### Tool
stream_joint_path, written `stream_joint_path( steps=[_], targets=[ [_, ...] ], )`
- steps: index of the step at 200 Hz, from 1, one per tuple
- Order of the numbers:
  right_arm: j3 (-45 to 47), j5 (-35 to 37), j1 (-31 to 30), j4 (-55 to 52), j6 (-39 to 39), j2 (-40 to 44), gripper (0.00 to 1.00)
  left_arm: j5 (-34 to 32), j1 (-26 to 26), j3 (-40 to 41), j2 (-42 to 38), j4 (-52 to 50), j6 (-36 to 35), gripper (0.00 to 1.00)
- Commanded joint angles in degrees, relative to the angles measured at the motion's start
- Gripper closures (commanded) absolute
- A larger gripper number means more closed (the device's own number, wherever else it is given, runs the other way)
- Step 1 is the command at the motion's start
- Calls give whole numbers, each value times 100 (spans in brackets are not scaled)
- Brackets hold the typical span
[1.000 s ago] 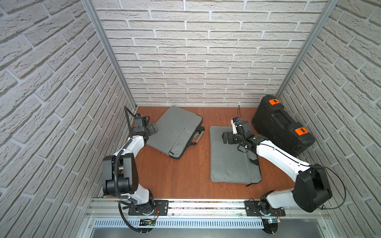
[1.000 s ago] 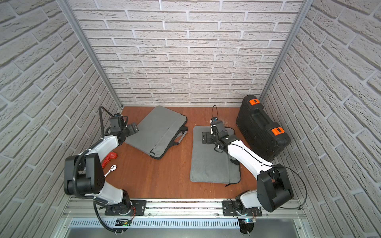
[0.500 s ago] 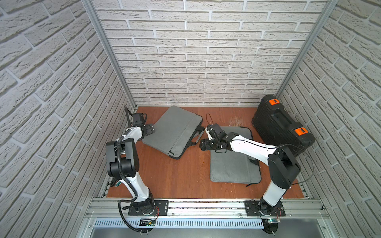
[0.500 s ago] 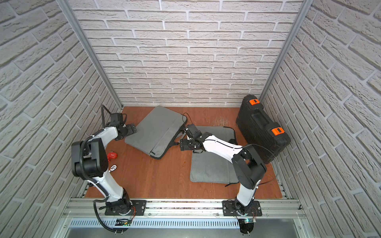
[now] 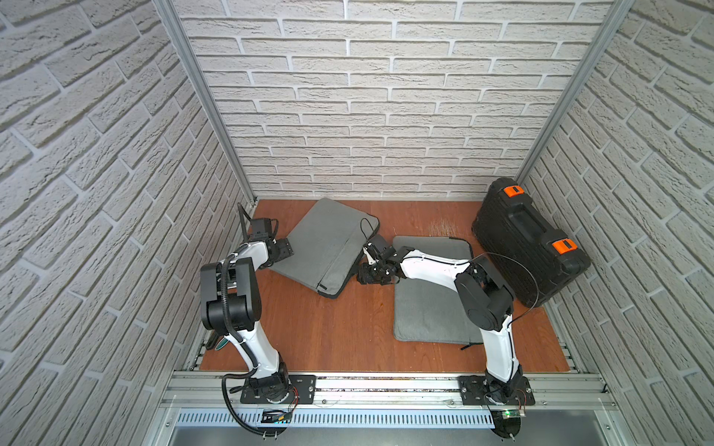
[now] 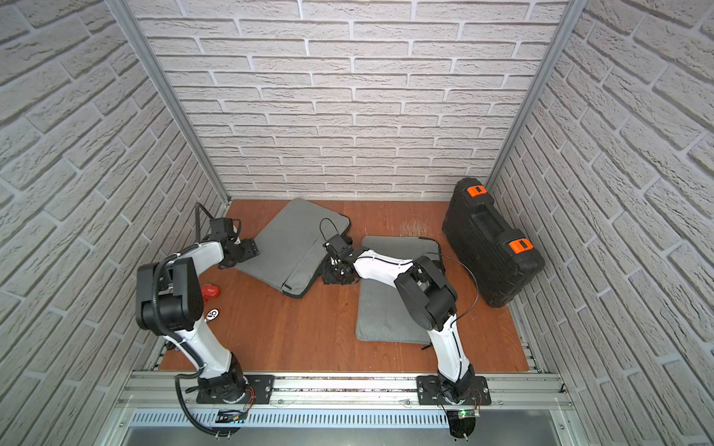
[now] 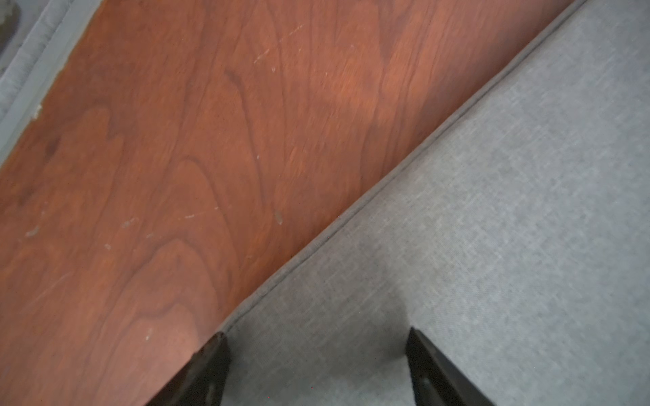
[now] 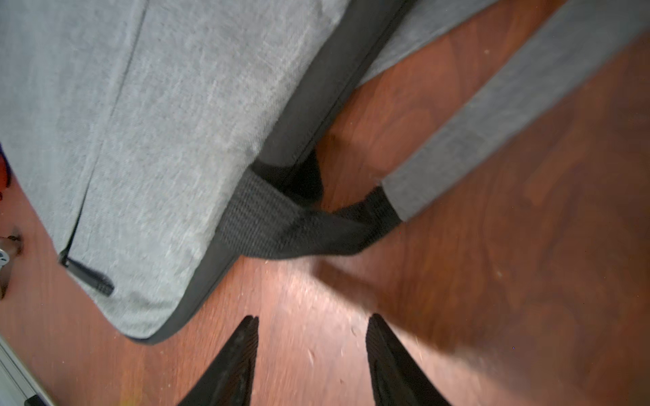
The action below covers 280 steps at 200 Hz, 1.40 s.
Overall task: Open the zippered laptop bag and take out the laptop
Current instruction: Adjust the zippered laptop bag at the center of the board.
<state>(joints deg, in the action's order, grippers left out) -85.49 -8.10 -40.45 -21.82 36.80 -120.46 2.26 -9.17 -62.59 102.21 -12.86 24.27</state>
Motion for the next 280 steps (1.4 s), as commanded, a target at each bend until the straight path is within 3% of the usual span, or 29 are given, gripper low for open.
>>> stream_joint_path(
  steps=[1,22,60,117,134,189,221,280],
  targets=[
    [-410,-57,-10,-1,-108,-201,55,248,167,332,-216,-84,172,25],
    [-700,-13,19,-167,-231,-437,61,242,306,547,-382,-22,250,30],
    [-974,36,148,-247,-451,-652,61,215,515,1032,-811,188,587,39],
    [-1425,-163,447,-434,-1025,-929,62,47,643,1692,-1646,397,1061,39],
    [-1493,-187,508,-631,-1159,-826,62,-64,653,1836,-1938,376,1198,35],
    [-20,153,460,-449,-1086,550,55,-472,653,2135,-3128,-212,1474,29],
    [931,410,115,-182,-835,1341,55,-267,662,2410,-3566,-268,1608,29],
    [1117,1123,-1028,90,-736,1355,49,-169,726,2497,-3011,250,1708,29]
  ],
)
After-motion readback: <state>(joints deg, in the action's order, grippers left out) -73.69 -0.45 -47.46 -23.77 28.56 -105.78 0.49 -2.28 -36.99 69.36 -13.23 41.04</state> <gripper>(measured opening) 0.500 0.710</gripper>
